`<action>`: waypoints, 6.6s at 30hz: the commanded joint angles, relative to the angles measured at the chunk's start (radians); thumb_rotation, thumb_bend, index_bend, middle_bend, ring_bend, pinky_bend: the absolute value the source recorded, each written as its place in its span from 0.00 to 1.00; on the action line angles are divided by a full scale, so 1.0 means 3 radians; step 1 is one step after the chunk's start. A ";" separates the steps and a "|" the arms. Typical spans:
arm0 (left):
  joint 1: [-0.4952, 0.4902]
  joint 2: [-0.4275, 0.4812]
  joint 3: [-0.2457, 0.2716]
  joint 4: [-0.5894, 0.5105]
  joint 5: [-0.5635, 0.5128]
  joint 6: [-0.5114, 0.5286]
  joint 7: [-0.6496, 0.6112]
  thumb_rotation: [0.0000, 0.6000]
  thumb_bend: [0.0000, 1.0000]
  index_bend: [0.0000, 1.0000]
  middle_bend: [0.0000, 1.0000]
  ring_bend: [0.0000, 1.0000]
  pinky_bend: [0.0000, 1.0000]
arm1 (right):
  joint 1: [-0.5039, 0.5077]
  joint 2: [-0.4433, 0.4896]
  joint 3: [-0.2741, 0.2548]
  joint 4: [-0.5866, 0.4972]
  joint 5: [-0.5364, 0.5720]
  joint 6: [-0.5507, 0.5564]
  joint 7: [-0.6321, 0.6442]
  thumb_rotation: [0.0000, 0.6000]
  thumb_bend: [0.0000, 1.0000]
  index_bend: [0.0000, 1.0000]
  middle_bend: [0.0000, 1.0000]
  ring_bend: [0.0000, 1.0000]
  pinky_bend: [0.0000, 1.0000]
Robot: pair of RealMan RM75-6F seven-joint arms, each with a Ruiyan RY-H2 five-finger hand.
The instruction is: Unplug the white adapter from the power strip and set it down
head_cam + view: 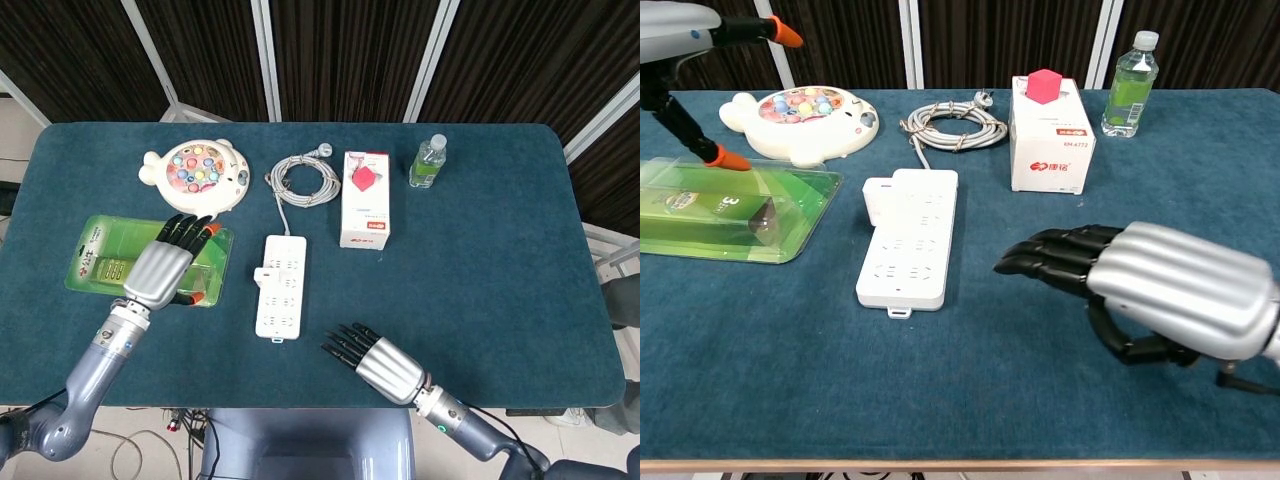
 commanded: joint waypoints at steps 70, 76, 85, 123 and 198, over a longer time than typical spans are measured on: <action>-0.0989 -0.0743 0.0285 0.0570 -0.0692 -0.0279 0.0314 1.00 0.04 0.13 0.15 0.00 0.00 | 0.0732 -0.1358 0.0185 0.1029 0.0643 -0.0404 -0.0417 1.00 1.00 0.22 0.21 0.19 0.19; -0.1093 -0.0866 0.0289 0.0671 -0.0796 -0.0321 0.0399 1.00 0.05 0.16 0.18 0.00 0.00 | 0.0735 -0.1366 0.0164 0.1031 0.0671 -0.0402 -0.0414 1.00 1.00 0.22 0.21 0.19 0.19; -0.1196 -0.1056 0.0245 0.0766 -0.0998 -0.0262 0.0484 1.00 0.12 0.27 0.33 0.04 0.02 | 0.0744 -0.1372 0.0146 0.1046 0.0693 -0.0374 -0.0390 1.00 1.00 0.22 0.21 0.19 0.19; -0.1298 -0.1379 0.0404 0.1240 -0.1355 -0.0117 0.0787 1.00 0.25 0.46 0.43 0.08 0.02 | 0.0733 -0.1342 0.0060 0.1061 0.0734 -0.0295 -0.0380 1.00 1.00 0.22 0.21 0.19 0.19; -0.1205 -0.1393 0.0390 0.1252 -0.1060 -0.0048 0.0525 1.00 0.44 0.68 0.75 0.23 0.04 | 0.0684 -0.1333 -0.0023 0.0948 0.0767 -0.0284 -0.0468 1.00 1.00 0.22 0.21 0.19 0.19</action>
